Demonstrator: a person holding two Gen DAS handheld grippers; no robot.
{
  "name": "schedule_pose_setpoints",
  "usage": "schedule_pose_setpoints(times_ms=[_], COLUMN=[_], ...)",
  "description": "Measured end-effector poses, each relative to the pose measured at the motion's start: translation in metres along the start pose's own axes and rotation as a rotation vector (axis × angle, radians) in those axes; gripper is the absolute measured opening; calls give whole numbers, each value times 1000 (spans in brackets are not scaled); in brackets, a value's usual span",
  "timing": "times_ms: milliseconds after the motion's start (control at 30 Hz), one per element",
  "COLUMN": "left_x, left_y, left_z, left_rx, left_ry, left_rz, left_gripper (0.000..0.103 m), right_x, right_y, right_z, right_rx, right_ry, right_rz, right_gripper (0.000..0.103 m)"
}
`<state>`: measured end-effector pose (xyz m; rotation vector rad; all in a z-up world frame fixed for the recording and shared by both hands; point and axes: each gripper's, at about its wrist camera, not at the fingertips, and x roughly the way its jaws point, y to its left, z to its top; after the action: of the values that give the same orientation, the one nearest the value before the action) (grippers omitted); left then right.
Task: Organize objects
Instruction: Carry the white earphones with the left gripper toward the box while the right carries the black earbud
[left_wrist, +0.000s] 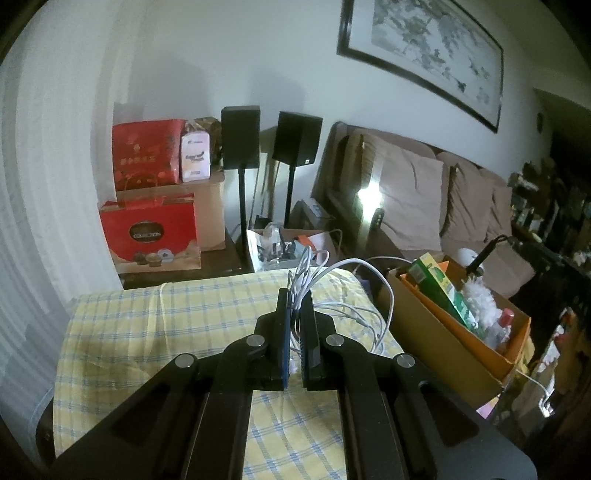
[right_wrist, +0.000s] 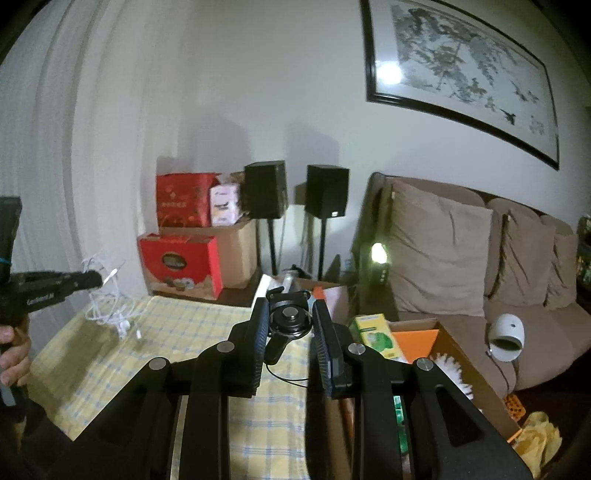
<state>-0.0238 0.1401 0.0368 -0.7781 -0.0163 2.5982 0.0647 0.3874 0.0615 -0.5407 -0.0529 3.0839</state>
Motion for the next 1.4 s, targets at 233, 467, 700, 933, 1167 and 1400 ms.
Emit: schedule_pose_setpoints(times_ms=[233,467,700,933,1167,1400], left_x=[0,-4,-8,-14,-10,-1], left_y=[-9,-17,-23,-32,-43,-61], left_z=[0,1,3,9,7,7], left_rx=[15,27,29,25,41,66], left_ry=[2,-6,-17,-50,-36,-4], left_rz=[-6,-11,-22,-38,-57,-118], left_gripper=[4,4,4,4,4,4], right_x=[-14,-24,-34,-45,-50,-56], right_y=[-29,-48,-54,-64,-74,-85], right_z=[5,9,12,14,15,15], right_rx=[45,85,96,120,136,156], right_ry=[-23,-41,-57,-79,-69,-72], right_rz=[-43,-77,-102,-124,-160,-196], right_gripper=[24,24,24,24,24,24])
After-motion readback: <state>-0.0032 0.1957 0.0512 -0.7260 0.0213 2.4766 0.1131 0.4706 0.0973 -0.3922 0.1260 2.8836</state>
